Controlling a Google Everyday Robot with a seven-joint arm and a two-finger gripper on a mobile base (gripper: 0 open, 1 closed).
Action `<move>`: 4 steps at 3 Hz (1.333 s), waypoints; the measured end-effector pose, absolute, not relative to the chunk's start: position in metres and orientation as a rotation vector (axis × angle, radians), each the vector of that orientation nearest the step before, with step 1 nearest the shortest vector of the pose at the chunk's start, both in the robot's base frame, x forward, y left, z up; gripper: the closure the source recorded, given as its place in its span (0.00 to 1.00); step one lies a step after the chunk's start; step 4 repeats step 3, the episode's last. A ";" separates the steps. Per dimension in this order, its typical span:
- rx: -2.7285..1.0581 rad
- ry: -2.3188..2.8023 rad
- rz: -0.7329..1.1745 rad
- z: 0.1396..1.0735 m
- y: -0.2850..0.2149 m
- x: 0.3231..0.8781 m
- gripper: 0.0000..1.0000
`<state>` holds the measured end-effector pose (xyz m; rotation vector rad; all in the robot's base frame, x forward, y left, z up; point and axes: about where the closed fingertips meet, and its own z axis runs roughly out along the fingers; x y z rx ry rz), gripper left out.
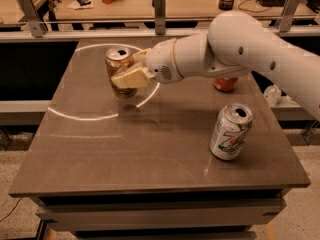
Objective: Pick orange can
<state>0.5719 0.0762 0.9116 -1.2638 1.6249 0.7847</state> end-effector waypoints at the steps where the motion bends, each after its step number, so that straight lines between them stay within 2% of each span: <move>1: -1.277 1.662 0.786 0.936 0.076 0.582 1.00; 4: -1.283 1.707 0.817 0.961 0.073 0.590 1.00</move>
Offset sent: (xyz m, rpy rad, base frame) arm 0.0317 -0.0161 0.0740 -0.0596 0.1345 0.0003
